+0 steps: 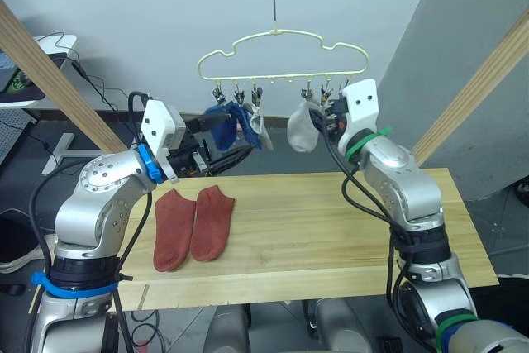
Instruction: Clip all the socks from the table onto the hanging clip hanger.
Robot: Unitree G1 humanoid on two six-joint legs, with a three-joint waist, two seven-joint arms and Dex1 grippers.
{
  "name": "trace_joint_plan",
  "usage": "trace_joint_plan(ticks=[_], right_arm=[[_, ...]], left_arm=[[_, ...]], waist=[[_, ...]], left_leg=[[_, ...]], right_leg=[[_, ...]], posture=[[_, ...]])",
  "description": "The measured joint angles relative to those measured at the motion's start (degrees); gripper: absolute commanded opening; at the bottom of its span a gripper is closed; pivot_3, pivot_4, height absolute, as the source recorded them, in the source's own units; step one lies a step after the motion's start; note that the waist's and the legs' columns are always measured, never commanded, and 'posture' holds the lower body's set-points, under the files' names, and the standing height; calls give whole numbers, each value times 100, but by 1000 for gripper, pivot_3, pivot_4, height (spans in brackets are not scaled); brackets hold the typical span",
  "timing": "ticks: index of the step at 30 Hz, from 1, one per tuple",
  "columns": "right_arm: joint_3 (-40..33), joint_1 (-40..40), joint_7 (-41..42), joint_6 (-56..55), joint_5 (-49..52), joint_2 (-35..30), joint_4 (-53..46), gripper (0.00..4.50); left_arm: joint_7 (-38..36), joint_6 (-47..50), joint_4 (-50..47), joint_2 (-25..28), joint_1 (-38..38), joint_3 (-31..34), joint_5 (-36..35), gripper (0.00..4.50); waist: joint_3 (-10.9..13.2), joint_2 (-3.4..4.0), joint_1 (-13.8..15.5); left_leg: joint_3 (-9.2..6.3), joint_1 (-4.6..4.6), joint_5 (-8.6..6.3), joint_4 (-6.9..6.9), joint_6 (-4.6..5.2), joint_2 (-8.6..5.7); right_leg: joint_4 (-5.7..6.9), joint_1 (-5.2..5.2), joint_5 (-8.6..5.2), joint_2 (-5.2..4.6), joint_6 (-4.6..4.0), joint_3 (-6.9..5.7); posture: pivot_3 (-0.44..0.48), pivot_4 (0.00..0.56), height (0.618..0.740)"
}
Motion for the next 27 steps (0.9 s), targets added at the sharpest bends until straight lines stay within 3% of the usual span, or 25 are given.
trace_joint_plan(ticks=[27], right_arm=[[13,-371,230,-842,-304,14,1015,2522]], left_arm=[[1,0,0,0,-12,-15,21,4500]], waist=[[0,0,1]], left_leg=[[0,-2,0,0,0,0]], right_leg=[[1,-1,1,0,-1,-1]], posture=[[-114,249,740]])
